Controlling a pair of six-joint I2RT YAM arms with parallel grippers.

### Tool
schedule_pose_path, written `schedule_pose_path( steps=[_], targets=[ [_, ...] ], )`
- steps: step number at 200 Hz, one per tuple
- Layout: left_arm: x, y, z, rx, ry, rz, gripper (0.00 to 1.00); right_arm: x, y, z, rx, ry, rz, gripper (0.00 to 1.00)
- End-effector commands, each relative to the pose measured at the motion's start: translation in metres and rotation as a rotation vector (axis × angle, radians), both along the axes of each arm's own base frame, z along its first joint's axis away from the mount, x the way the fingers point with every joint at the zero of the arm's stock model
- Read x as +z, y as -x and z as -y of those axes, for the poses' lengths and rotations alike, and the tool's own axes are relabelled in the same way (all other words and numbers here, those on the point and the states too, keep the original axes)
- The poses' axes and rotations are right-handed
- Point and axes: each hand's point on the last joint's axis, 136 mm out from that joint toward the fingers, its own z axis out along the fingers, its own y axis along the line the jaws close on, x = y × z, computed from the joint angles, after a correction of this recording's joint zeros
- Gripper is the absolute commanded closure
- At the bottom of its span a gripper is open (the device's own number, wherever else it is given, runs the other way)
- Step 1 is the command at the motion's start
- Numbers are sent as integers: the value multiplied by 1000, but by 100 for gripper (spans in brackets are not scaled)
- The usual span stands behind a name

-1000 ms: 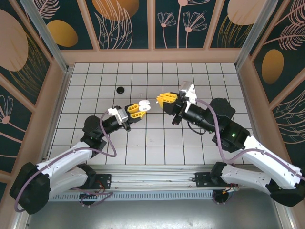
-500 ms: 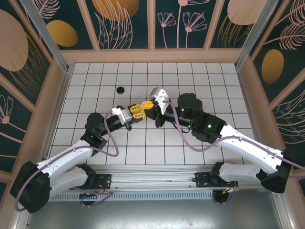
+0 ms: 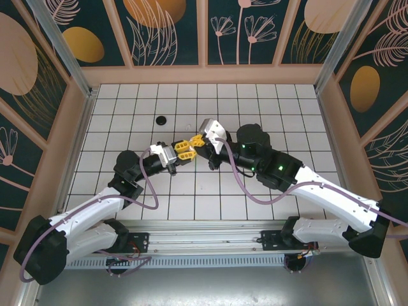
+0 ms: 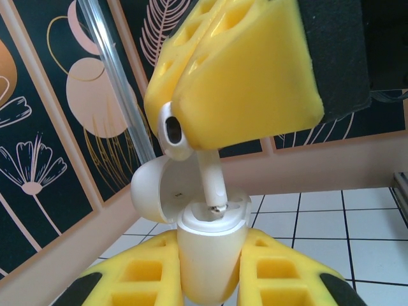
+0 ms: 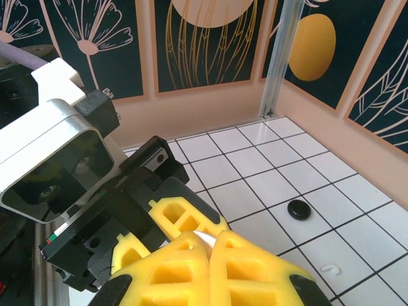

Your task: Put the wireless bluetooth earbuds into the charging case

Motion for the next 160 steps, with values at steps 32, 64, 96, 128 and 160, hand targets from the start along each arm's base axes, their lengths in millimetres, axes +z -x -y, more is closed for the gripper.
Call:
schedule_pose_path(
  steps=[32,64,96,128,160],
  targets=[
    [14,-1,-5,20,43,20,100,11,2,5,-36,18,64,96],
    [15,-4,-6,40,51,14,100,3,0,4,-65,58,74,97],
    [16,-4,-6,40,57,11,100,1,-5,8,-108,76,89,98],
    [16,-4,-6,37,59,4,100,12,-6,10,-126,37,102,98],
    [13,-8,-7,57,57,-16,100,20,-5,10,-126,3,110,98]
  ],
)
